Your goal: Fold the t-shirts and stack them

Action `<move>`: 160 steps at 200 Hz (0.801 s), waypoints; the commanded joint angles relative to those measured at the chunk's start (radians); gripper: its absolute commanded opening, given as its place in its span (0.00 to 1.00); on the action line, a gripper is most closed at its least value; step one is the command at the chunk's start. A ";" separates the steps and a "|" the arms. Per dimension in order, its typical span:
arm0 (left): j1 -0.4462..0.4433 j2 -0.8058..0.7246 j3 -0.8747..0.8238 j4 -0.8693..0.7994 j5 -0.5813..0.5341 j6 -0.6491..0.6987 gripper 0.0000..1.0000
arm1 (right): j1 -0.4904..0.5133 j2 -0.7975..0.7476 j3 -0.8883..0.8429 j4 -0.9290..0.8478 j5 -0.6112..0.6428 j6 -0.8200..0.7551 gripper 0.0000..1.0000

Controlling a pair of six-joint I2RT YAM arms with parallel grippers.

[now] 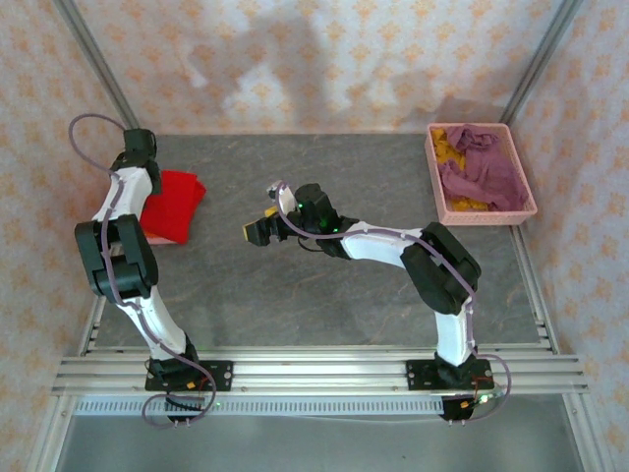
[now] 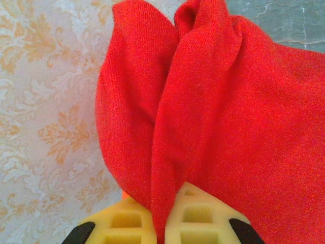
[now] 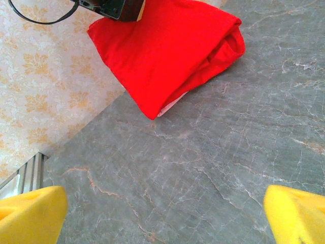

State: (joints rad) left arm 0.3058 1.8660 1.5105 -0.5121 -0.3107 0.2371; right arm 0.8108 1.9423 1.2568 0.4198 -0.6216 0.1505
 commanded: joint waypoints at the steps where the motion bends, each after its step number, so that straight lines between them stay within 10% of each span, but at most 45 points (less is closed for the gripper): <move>1: 0.006 -0.064 0.035 0.023 -0.010 -0.031 0.00 | 0.001 0.017 0.036 0.031 -0.015 0.014 0.99; 73: 0.012 -0.190 0.041 0.000 0.182 -0.093 0.00 | 0.001 0.022 0.039 0.044 -0.024 0.023 0.99; 160: 0.013 -0.118 0.075 -0.037 0.102 -0.061 0.00 | 0.001 0.021 0.035 0.062 -0.032 0.037 0.99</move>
State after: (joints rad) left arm 0.3084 1.7046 1.5486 -0.5323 -0.1658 0.1738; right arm 0.8108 1.9575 1.2655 0.4305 -0.6296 0.1757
